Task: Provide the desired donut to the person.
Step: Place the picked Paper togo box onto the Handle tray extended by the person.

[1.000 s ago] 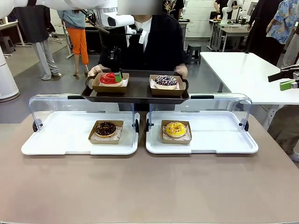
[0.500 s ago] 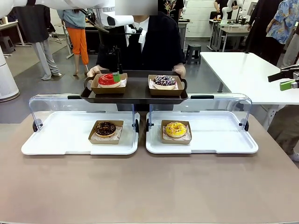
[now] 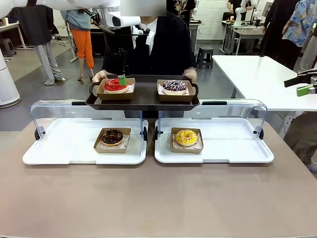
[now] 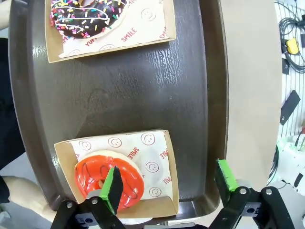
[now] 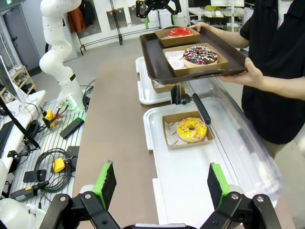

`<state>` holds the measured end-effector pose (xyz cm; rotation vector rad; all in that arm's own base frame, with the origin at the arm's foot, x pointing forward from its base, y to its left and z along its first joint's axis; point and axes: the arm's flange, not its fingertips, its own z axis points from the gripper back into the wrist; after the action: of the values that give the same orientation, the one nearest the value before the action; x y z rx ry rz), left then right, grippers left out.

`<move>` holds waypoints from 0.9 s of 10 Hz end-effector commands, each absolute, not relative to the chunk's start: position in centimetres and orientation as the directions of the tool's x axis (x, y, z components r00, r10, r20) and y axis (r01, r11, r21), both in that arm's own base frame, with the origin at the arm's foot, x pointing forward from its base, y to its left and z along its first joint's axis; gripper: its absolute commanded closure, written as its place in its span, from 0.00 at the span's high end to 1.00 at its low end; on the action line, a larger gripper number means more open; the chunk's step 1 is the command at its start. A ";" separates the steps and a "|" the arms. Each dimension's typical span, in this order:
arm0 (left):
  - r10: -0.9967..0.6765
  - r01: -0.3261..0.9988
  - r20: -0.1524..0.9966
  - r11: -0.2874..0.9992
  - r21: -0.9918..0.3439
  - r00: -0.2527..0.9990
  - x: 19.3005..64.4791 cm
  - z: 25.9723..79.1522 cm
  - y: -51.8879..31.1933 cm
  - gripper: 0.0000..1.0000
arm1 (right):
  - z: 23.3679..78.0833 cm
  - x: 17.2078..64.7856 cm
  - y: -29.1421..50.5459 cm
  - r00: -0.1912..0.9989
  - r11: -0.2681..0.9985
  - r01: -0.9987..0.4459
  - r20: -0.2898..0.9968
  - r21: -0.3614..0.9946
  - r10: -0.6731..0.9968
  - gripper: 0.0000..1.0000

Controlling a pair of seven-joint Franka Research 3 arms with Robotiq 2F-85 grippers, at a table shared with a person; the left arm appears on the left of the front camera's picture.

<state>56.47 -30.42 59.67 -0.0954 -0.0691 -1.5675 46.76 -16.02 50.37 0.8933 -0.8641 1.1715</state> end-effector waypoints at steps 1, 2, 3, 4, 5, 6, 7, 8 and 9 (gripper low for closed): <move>-0.980 0.998 0.196 -0.048 -0.051 -0.037 54.9 60.7 -27.7 1.00 | 50.4 46.7 -16.0 0.173 0.155 -0.980 0.910 0.122 0.377 1.00; -0.959 0.995 0.277 -0.080 -0.058 -0.061 53.8 62.0 -25.1 1.00 | 50.4 46.7 -16.0 0.173 0.155 -0.980 0.910 0.122 0.377 1.00; -0.931 0.994 0.358 -0.095 -0.049 -0.072 52.0 63.0 -22.0 1.00 | 50.4 46.7 -16.0 0.173 0.155 -0.980 0.910 0.122 0.377 1.00; -0.902 0.996 0.426 -0.091 -0.023 -0.072 50.3 63.9 -18.4 1.00 | 50.4 46.7 -16.0 0.173 0.155 -0.980 0.910 0.122 0.377 1.00; -0.869 0.998 0.492 -0.066 -0.008 -0.054 49.1 64.5 -14.4 1.00 | 50.4 46.7 -16.0 0.173 0.155 -0.980 0.910 0.122 0.377 1.00; -0.830 1.000 0.558 -0.011 0.018 -0.019 47.5 64.6 -10.3 1.00 | 50.4 46.7 -16.0 0.173 0.155 -0.980 0.910 0.122 0.377 1.00; -0.777 0.998 0.628 0.055 0.020 0.030 46.6 64.7 -5.6 1.00 | 50.4 46.7 -16.0 0.173 0.155 -0.980 0.910 0.122 0.377 1.00; -0.726 0.994 0.684 0.108 0.007 0.074 45.5 64.3 -1.6 1.00 | 50.4 46.7 -16.0 0.173 0.155 -0.980 0.910 0.122 0.377 1.00; -0.659 0.987 0.744 0.160 -0.004 0.110 44.4 63.5 2.0 1.00 | 50.4 46.7 -16.0 0.173 0.155 -0.980 0.910 0.122 0.377 1.00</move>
<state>45.51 1.10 65.37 -0.5428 -0.6251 -1.3564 46.74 -16.11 50.31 0.8933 -0.8641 1.1692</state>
